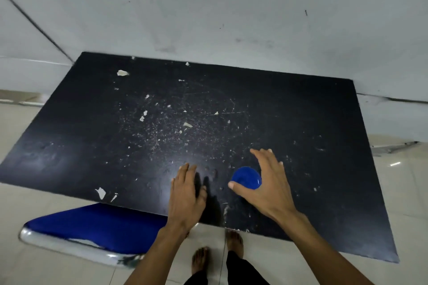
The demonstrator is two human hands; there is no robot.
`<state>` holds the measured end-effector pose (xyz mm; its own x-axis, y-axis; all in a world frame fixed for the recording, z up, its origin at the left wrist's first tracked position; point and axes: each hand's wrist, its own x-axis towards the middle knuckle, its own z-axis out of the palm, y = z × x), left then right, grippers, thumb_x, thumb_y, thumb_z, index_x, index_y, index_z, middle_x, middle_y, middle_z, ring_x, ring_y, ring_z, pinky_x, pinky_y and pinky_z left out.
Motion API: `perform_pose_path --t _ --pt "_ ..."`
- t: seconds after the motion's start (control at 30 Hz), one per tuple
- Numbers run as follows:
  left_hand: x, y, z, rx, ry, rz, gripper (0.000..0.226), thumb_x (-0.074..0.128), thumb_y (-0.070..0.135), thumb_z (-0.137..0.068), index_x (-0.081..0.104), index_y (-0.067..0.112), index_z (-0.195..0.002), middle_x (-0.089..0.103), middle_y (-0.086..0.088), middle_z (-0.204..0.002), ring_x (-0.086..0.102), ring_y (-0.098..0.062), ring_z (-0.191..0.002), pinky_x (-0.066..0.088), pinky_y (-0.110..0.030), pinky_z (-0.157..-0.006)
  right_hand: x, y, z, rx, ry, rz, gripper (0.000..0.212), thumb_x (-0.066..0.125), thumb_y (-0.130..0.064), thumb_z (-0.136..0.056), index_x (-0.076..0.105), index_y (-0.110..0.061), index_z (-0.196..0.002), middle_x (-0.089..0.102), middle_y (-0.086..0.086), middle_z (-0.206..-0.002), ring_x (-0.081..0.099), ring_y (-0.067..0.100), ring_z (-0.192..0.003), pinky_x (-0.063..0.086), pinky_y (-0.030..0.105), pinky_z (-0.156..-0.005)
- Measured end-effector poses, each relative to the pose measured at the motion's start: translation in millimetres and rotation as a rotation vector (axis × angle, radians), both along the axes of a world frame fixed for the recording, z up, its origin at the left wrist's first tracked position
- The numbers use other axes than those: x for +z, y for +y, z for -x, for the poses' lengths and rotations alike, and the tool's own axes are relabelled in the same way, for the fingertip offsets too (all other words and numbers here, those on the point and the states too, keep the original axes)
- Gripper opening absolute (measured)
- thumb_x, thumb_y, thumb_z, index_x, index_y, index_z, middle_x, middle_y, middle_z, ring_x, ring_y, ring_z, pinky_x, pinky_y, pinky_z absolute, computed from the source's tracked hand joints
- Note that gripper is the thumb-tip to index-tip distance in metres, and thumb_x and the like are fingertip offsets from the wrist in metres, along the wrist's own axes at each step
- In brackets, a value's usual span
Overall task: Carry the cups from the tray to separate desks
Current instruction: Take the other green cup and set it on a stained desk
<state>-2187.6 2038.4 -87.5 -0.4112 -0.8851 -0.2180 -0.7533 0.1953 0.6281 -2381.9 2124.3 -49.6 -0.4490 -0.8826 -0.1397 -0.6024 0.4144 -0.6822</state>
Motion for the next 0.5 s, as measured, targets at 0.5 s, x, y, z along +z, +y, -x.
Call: perform_pose_path --t 0.5 --pt "74.7 -17.9 -157.0 0.66 0.219 0.452 0.054 0.045 0.038 -0.094 0.043 0.013 -0.141 0.028 0.0 -0.157 0.029 -0.018 -0.143 0.033 -0.038 -0.113 62.4 -116.9 -150.8 0.511 0.056 0.146 0.1 0.068 -0.071 -0.065 0.029 -0.031 -0.148 0.016 -0.005 -0.16 0.002 0.014 -0.15 0.002 0.044 -0.122"
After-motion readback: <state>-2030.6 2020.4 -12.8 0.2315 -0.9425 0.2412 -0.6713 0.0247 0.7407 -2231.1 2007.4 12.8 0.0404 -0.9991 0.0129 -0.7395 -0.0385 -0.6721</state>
